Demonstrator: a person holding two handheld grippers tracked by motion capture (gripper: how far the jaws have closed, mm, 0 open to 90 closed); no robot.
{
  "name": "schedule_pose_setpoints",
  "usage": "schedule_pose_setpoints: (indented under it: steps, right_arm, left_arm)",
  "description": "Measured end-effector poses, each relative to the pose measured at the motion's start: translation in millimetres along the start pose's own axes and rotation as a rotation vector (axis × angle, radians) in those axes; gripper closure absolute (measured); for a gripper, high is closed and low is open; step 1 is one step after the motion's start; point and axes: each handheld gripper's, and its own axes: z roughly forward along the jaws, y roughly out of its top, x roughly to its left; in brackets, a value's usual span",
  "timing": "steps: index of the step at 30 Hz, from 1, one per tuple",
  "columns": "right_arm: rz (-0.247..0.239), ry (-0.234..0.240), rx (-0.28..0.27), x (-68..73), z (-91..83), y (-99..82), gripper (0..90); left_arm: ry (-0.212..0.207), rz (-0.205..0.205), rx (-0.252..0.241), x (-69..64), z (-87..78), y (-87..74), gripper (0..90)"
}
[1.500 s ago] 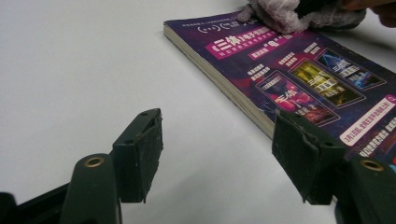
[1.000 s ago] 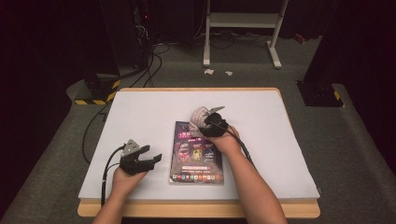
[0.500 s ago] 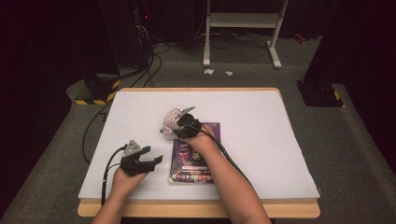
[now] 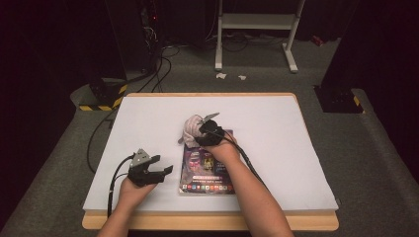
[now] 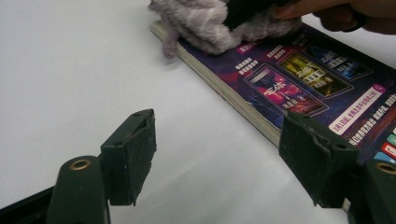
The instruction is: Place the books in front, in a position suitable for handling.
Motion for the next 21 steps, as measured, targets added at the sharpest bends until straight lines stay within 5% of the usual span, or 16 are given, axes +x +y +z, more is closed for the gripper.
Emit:
schedule_pose_setpoints:
  steps: [14, 21]
  right_arm:
    - [0.099, -0.104, 0.003, -50.2, -47.0, -53.0, 59.2]
    - [0.165, -0.119, -0.011, -67.3, -63.3, -76.3, 59.2]
  left_arm:
    - [-0.003, 0.006, 0.005, -3.9, 3.8, 1.6, 27.8]
    - [-0.006, 0.016, 0.018, -8.0, 5.8, 1.5, 27.8]
